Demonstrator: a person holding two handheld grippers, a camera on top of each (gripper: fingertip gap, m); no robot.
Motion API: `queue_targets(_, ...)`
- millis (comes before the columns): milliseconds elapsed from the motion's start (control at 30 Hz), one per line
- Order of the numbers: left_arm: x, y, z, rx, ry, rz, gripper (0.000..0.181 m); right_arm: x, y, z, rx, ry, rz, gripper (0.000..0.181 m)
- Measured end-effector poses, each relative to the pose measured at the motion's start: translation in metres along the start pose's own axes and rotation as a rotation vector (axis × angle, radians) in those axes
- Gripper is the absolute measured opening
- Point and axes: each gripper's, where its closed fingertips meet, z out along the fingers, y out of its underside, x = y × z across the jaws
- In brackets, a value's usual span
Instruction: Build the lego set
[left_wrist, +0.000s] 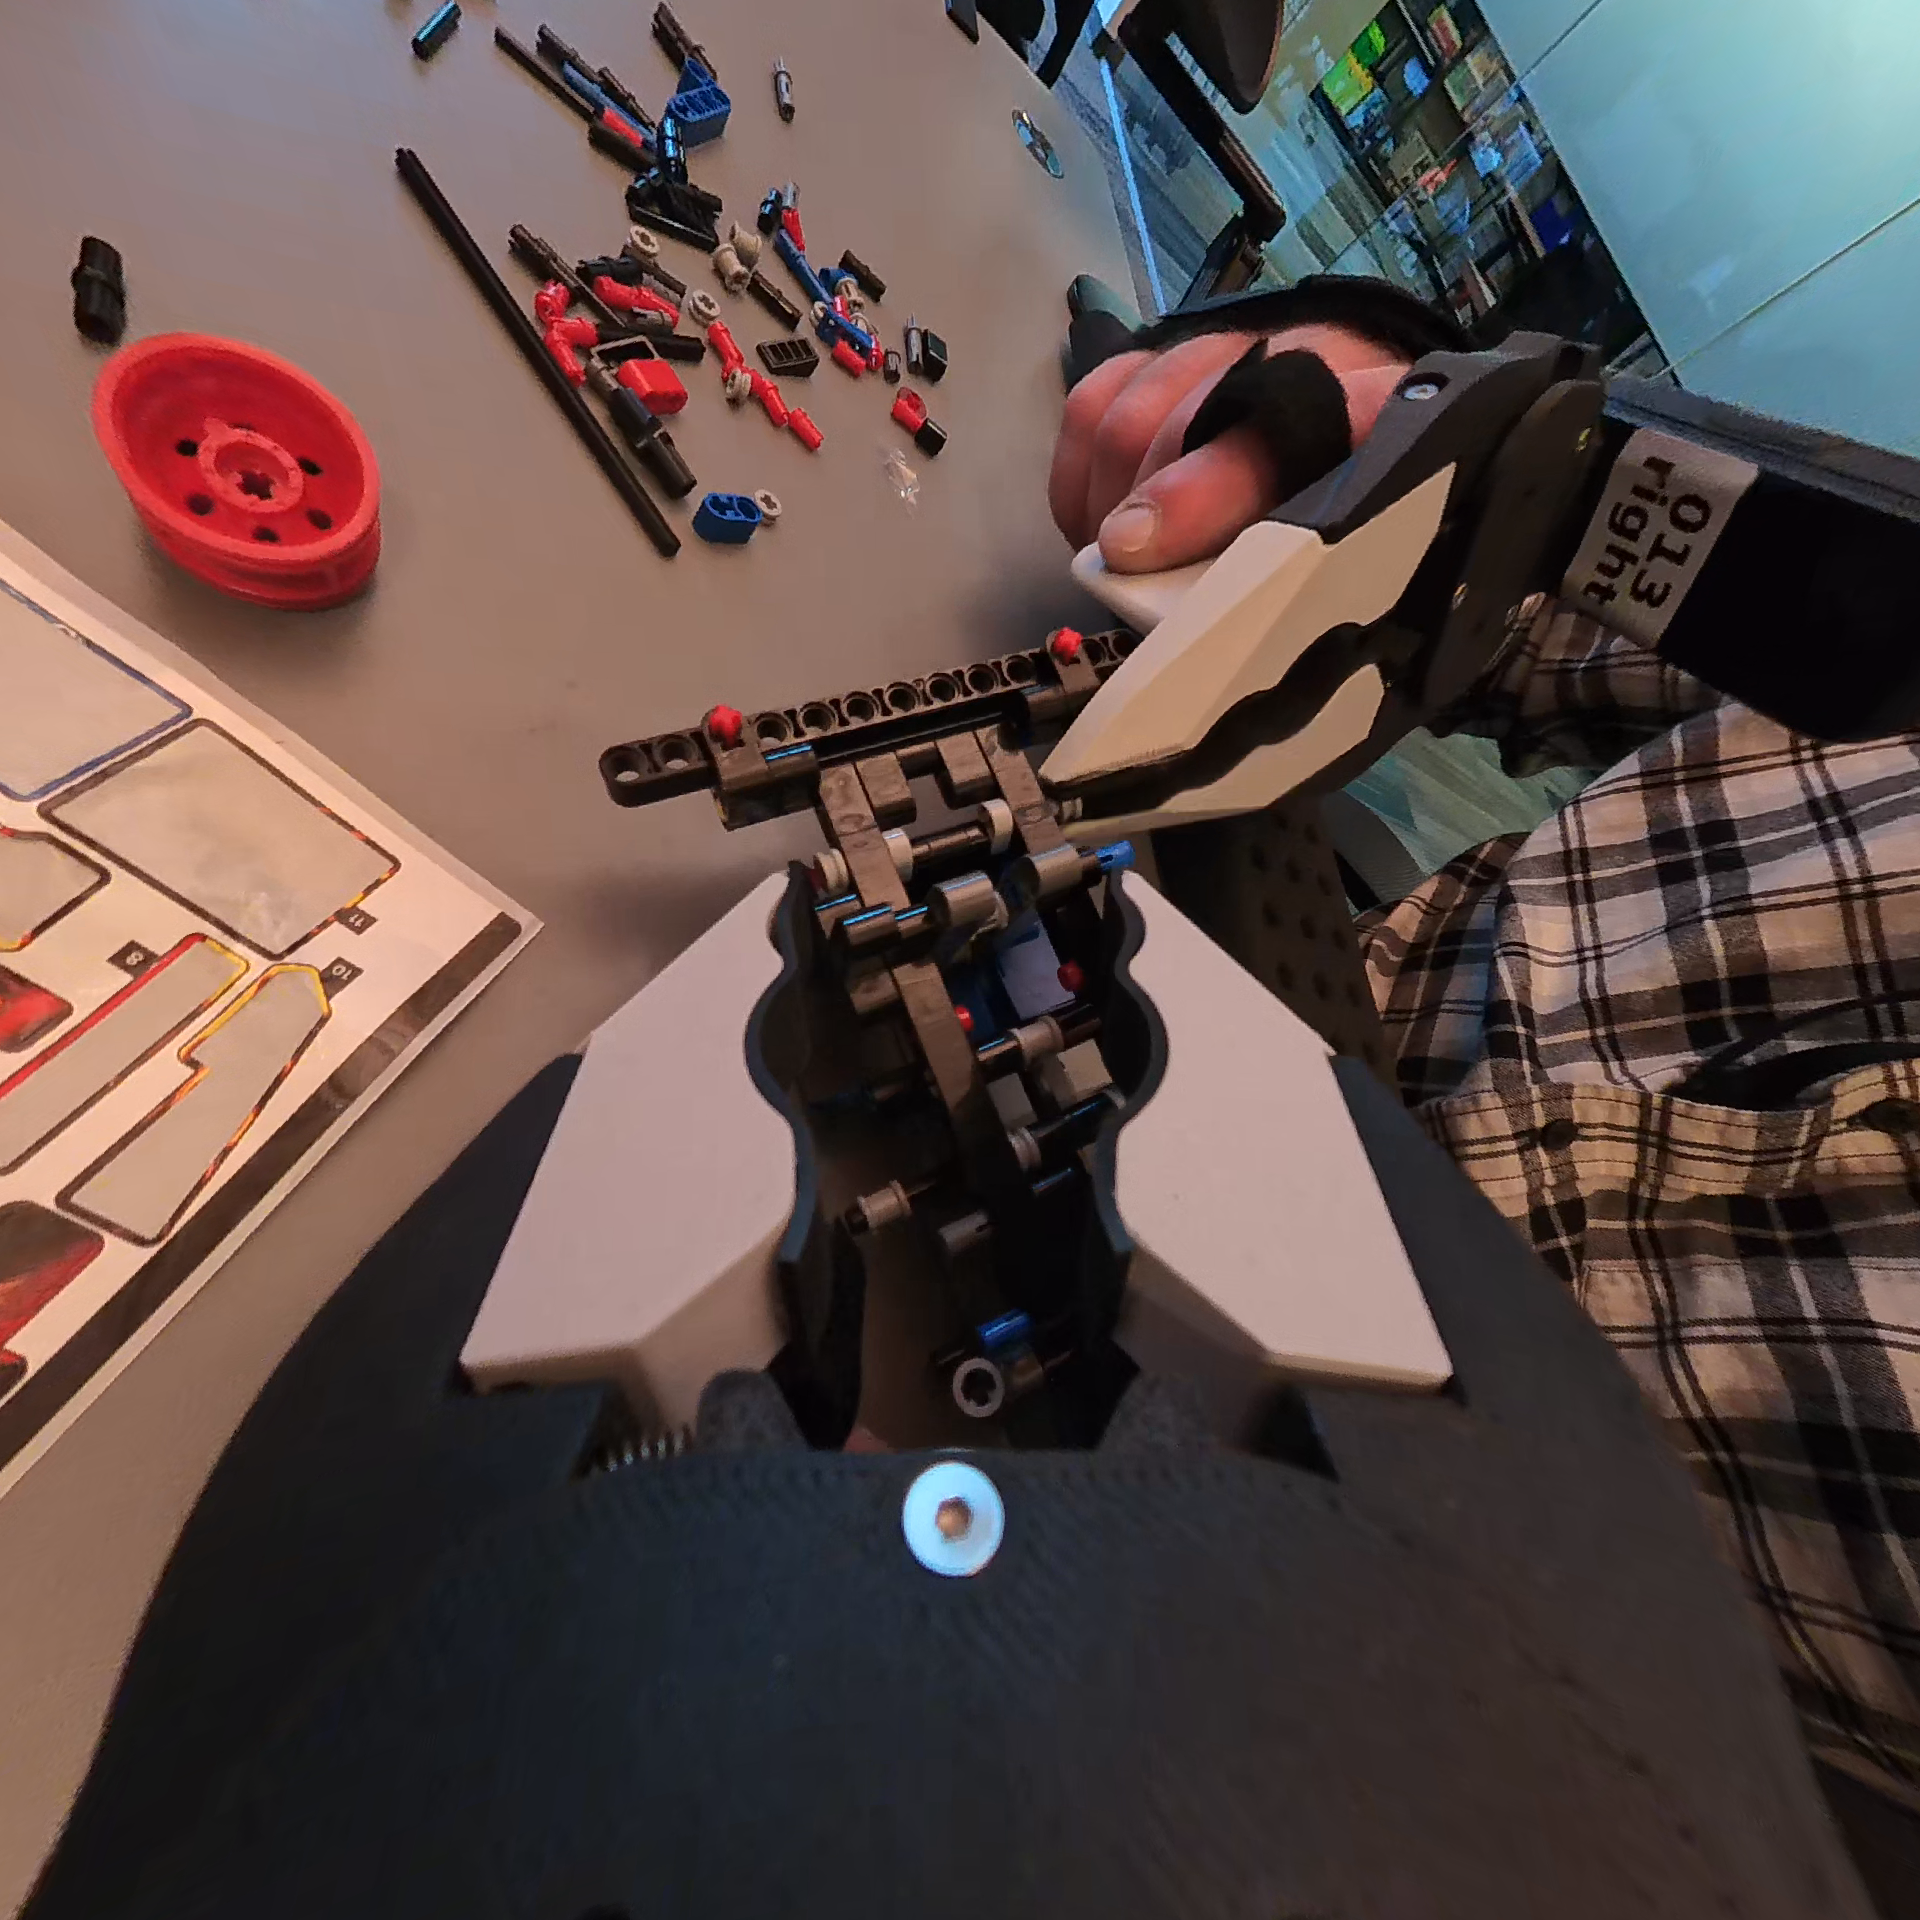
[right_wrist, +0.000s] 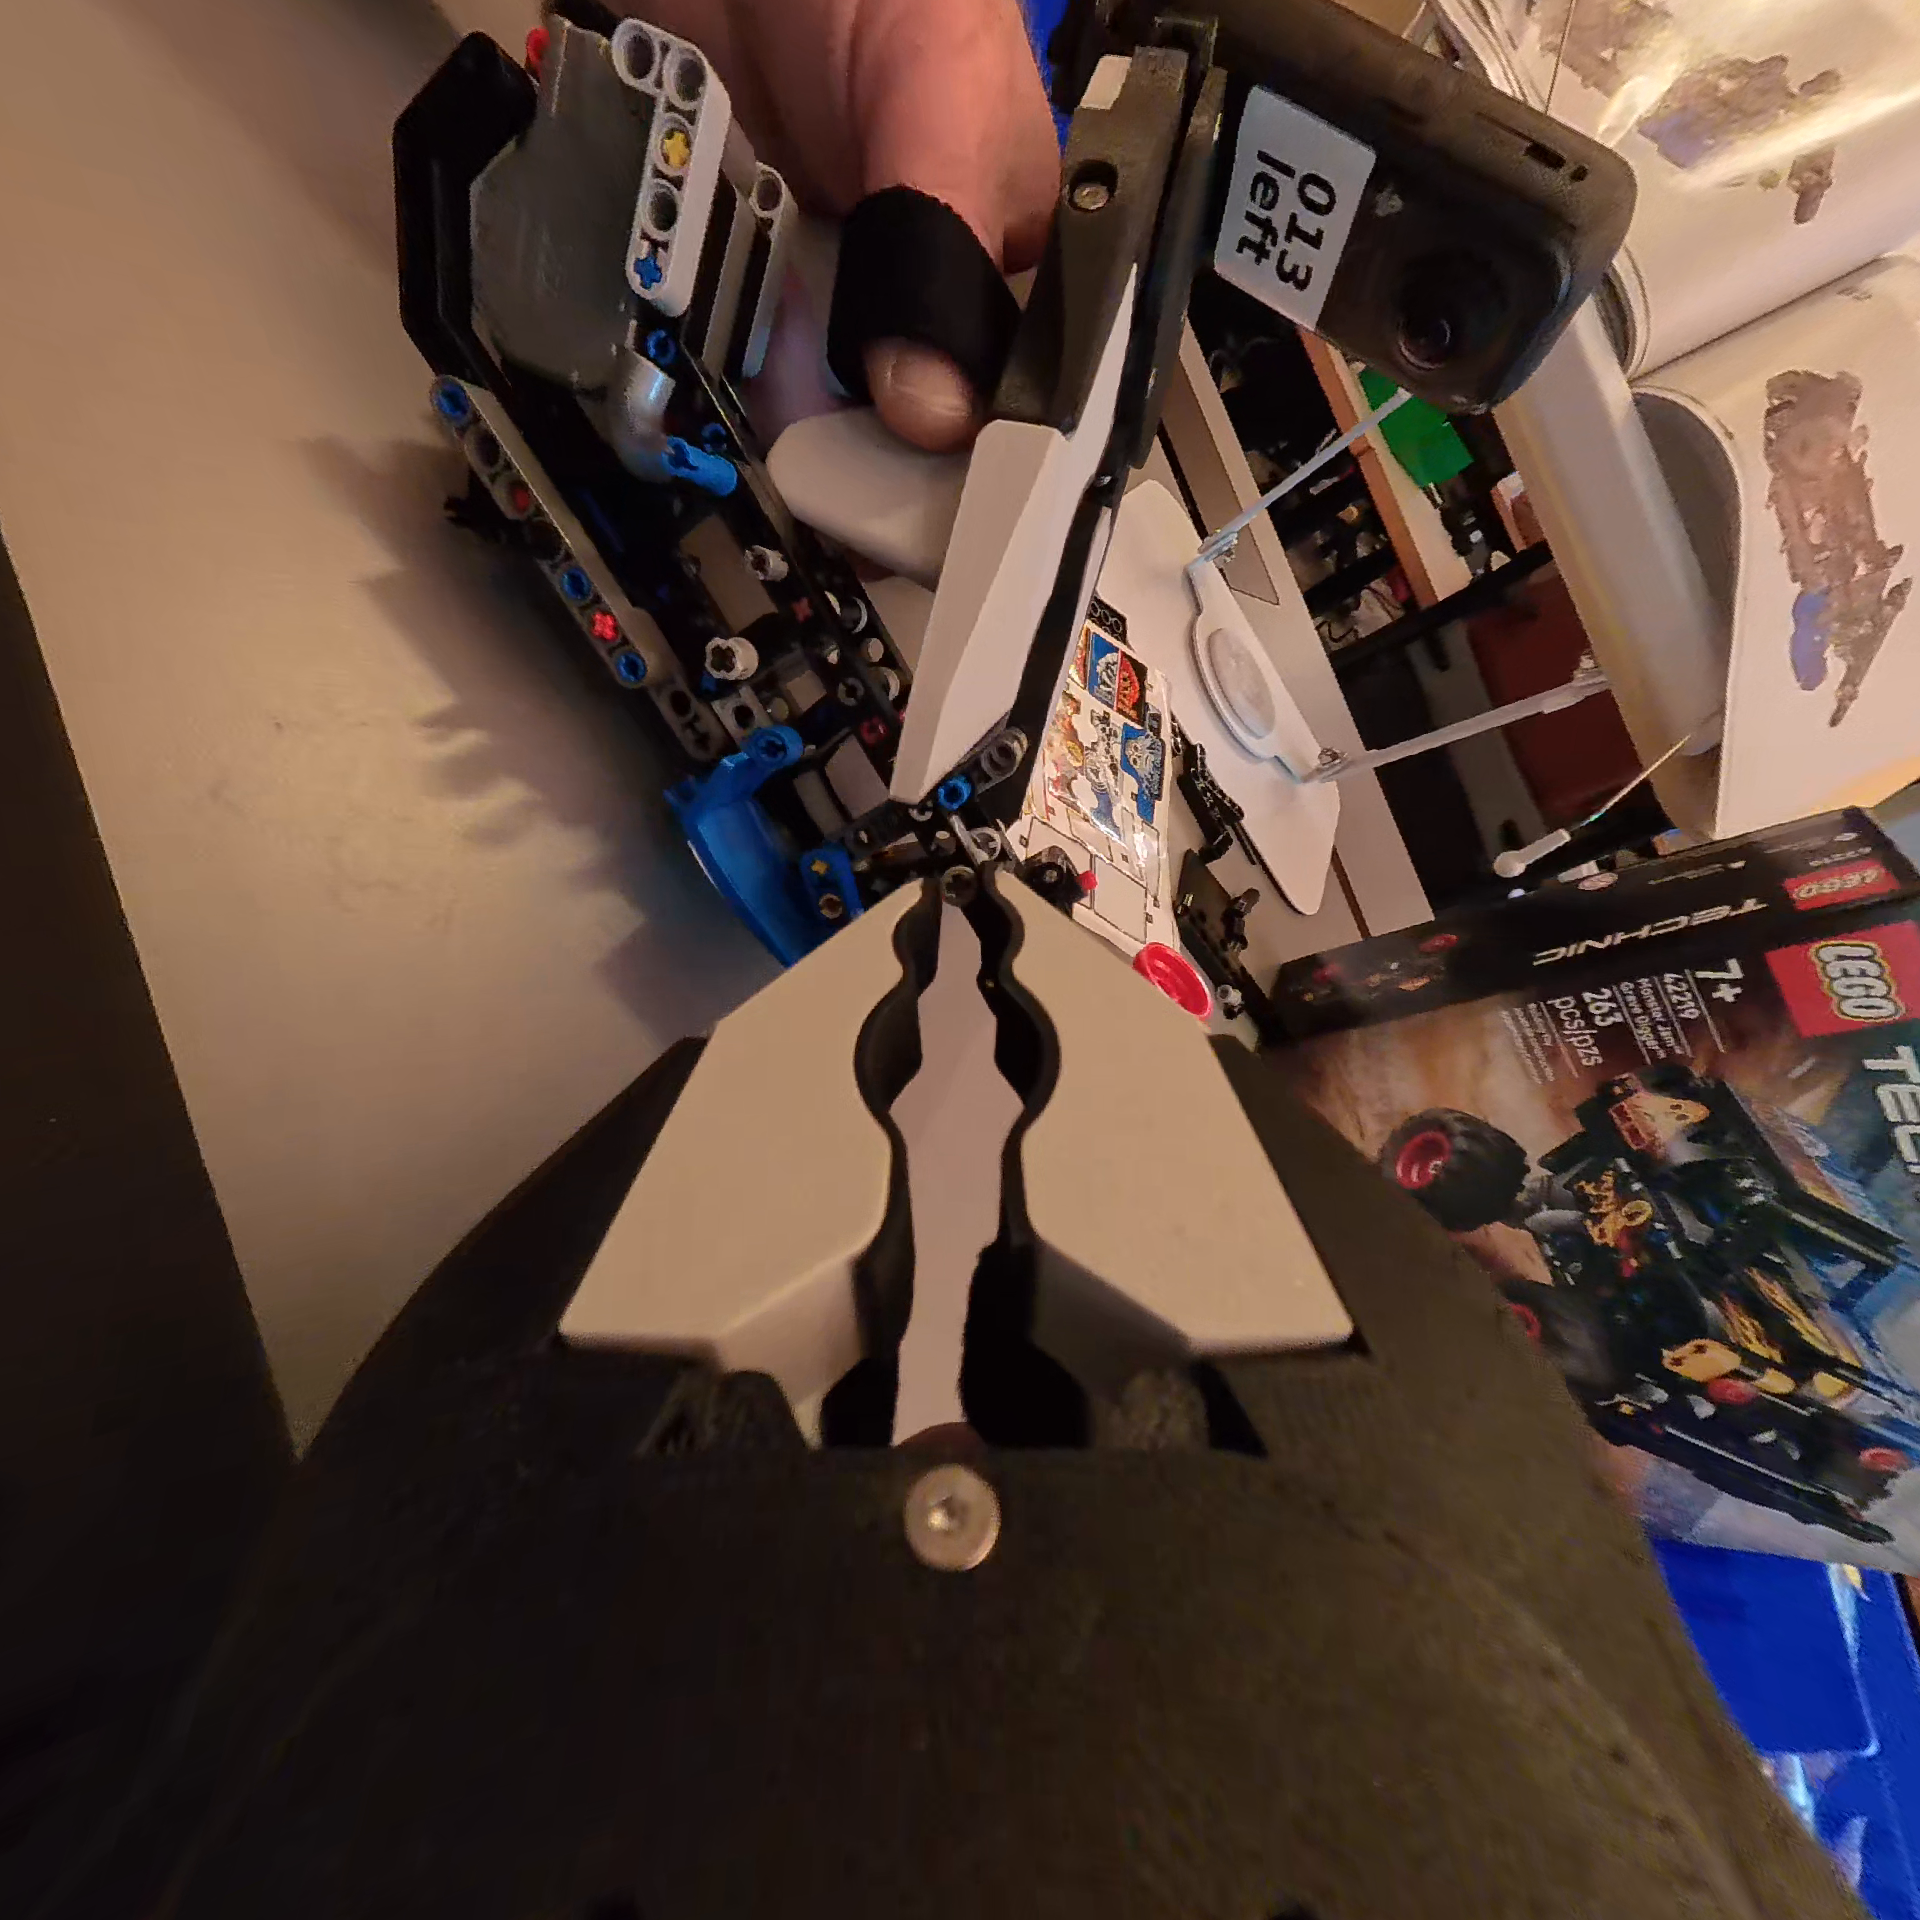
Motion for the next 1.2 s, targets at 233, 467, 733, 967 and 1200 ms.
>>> queue_targets(233, 0.0000, -0.0002, 0.0001, 0.007, 0.004, -0.007, 0.054, 0.0007, 0.0017, 0.0000, -0.008, 0.026, -0.029, 0.006)
queue_targets(467, -0.0006, -0.0009, 0.0000, 0.024, -0.005, -0.016, 0.054, 0.0024, 0.0025, 0.0008, -0.022, 0.046, 0.022, 0.005)
queue_targets(733, -0.0013, -0.0012, -0.0004, 0.030, -0.005, -0.018, 0.054, 0.0039, 0.0031, 0.0022, -0.017, 0.055, -0.078, 0.005)
queue_targets(967, -0.0017, -0.0014, -0.0008, 0.027, -0.006, -0.010, 0.053, 0.0047, 0.0028, 0.0037, 0.013, 0.052, -0.304, 0.005)
queue_targets(1200, -0.0031, -0.0020, -0.0006, 0.022, -0.015, -0.004, 0.054, 0.0058, 0.0043, 0.0060, 0.056, -0.023, -0.262, 0.005)
